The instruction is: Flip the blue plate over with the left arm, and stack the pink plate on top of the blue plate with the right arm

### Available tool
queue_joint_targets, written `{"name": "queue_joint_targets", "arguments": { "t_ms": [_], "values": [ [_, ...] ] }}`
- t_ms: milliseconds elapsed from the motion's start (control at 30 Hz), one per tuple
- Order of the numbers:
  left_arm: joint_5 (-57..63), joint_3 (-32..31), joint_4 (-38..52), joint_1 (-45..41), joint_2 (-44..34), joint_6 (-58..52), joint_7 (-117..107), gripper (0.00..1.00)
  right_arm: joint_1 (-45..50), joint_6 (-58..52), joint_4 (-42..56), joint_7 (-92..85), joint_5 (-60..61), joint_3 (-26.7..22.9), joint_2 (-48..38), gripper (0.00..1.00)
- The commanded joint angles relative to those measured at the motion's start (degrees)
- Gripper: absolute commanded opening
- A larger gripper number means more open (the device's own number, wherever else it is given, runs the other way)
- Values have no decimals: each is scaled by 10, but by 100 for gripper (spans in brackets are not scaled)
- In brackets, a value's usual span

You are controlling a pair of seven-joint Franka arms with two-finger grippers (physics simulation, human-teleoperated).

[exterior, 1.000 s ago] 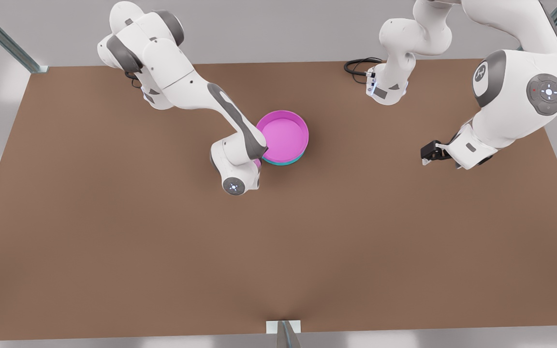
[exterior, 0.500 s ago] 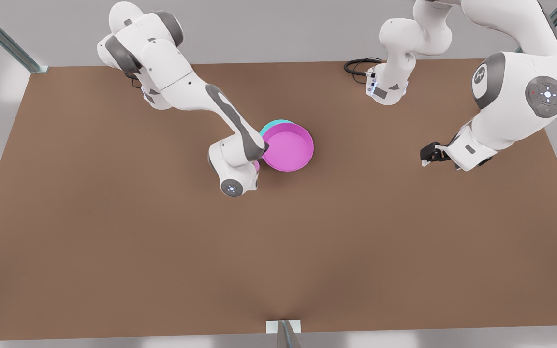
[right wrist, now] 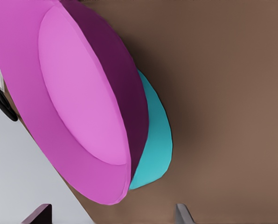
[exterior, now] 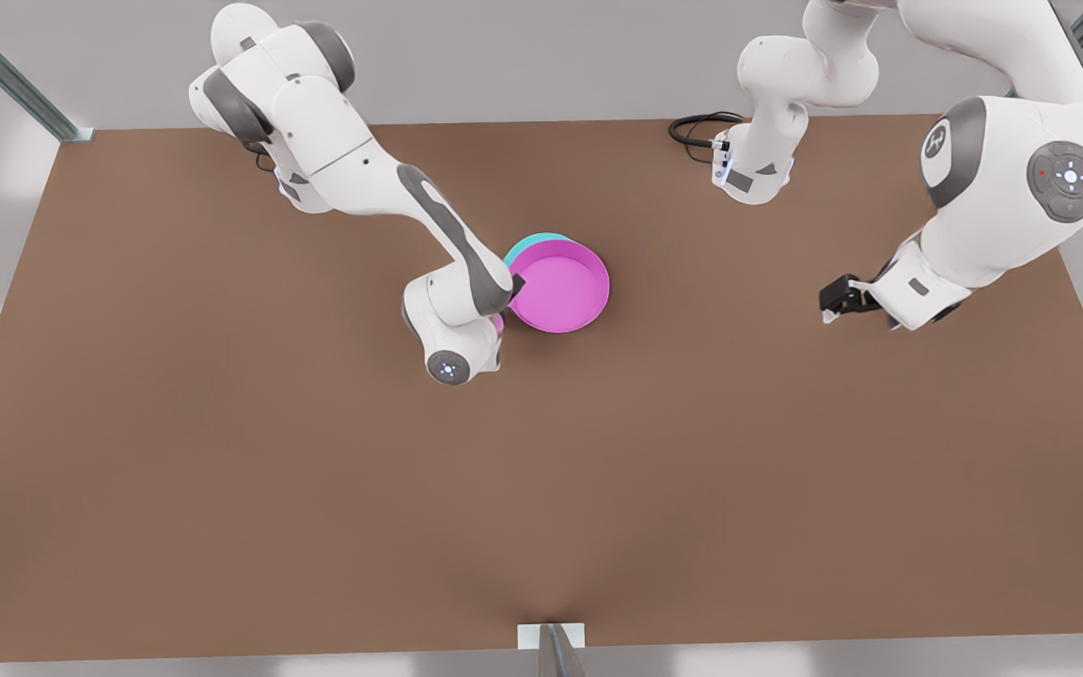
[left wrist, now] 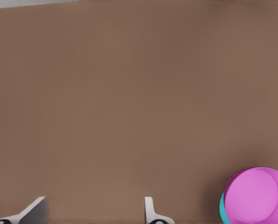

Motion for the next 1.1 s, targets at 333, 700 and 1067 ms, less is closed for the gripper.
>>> {"name": "queue_joint_targets", "arguments": {
  "t_ms": [333, 700, 1067],
  "values": [
    [-1, 0, -2, -1, 2, 2, -2, 100, -29, -6, 2, -13, -4, 0, 0, 100],
    [-1, 51, -4, 0, -25, -15, 11, 100, -113, -204, 322, 59, -234, -228, -41, 100],
    [-1, 44, -9, -1, -26, -15, 38, 100, -224, -193, 210, 160, -367, -58, -259, 100]
  ]
}}
